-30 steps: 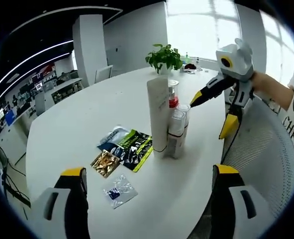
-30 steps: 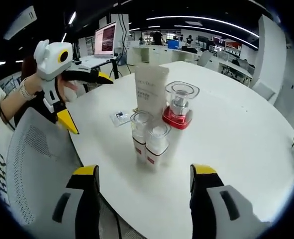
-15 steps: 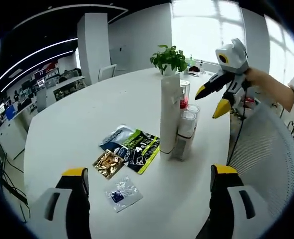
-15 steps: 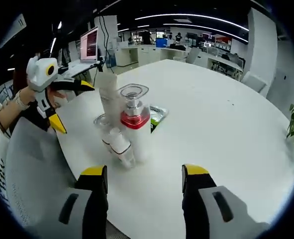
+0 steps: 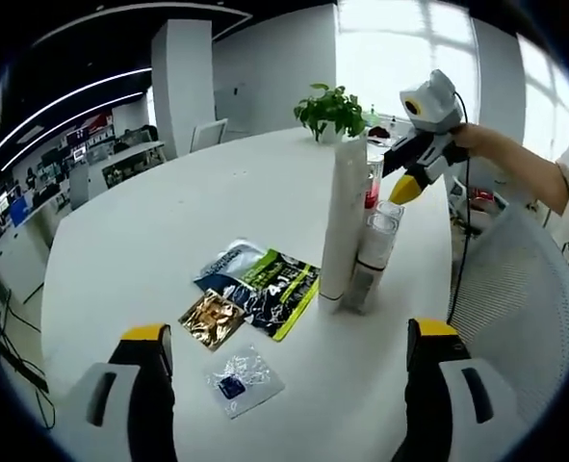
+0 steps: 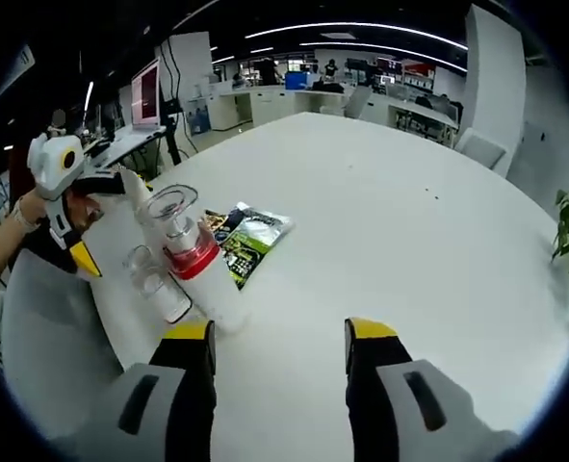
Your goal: Arrange the skincare products in the storage area until every visible bottle or jar stands upright without overlapping.
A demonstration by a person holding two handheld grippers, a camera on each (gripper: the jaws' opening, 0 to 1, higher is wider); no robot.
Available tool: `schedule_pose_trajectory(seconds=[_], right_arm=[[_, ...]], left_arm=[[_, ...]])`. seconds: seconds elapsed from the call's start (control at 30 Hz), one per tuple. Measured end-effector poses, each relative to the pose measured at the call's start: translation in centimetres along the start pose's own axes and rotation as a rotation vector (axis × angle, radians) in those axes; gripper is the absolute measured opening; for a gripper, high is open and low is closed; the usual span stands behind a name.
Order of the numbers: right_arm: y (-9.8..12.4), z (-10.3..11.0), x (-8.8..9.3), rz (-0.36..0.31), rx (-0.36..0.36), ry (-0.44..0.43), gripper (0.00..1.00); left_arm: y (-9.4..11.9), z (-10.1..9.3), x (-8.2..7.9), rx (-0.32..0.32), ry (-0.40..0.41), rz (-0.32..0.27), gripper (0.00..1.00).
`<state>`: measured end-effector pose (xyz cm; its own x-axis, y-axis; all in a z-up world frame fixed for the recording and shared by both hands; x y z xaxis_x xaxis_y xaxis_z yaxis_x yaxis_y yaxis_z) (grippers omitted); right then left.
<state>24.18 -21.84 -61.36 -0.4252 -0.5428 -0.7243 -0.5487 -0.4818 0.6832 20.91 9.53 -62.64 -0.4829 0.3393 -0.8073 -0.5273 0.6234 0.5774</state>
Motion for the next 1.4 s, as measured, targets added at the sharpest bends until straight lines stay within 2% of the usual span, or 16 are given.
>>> schedule_pose_trajectory(seconds=[0.1,0.13,0.27,0.43,0.63,0.87,0.97,1.07,1.3,1.4], right_arm=[[-0.7,-1.3,-0.1,0.007,0.013,-0.012,0.49],[-0.7,-0.9,0.1,0.015,0.018,-0.007,0.48],[-1.8,-1.8,0.1,0.039,0.01,-0.01,0.49],[-3.4,-2.4,-0.3,0.047,-0.007,-0.016,0.45],[-4.9,-2.9,-0.6,0.052,-0.035,-0.025,0.44],[-6.4,-2.2,-1.3,0.037,-0.07,-0.045,0.4],[-7.2,-2.7,-1.3,0.031,-0.098,-0.05,0.36],[-7.7,-2.3,-1.4,0.034,-0.111,-0.058,0.35],[-9.5,-2.7,-1.6,0.036,-0.157,-0.069,0.32],[-10.1,-2.8,-1.8,0.042,-0.172,-0.066,0.32]], left_arm=[[-0.3,0.2,0.0,0.002,0.012,0.004,0.95],[-0.4,0.3,0.0,0.004,0.019,0.001,0.94],[-1.0,0.4,0.1,0.009,0.022,0.015,0.93],[-1.7,0.2,0.2,0.046,0.031,0.035,0.91],[-2.4,0.5,0.4,0.053,0.034,0.066,0.9],[-3.5,1.3,0.8,0.053,0.051,0.095,0.83],[-3.9,1.2,0.8,0.06,0.054,0.101,0.81],[-4.4,1.1,0.7,0.071,0.084,0.121,0.75],[-5.5,0.9,0.4,0.086,0.096,0.127,0.74],[-5.9,1.1,0.5,0.089,0.112,0.147,0.66]])
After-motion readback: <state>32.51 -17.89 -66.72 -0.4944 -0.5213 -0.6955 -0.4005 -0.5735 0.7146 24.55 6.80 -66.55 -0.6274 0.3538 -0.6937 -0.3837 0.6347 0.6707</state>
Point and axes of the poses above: the point that each gripper's makers call its tool centre point, and the gripper's own axes: y roughly backward along the fingers, z roughly to its left, x roughly out of its underside, the point moved 9 cm from there along y, roughly backward along the fingers, and after that the axes turned 9 degrees about y, right-handed, at the moved point
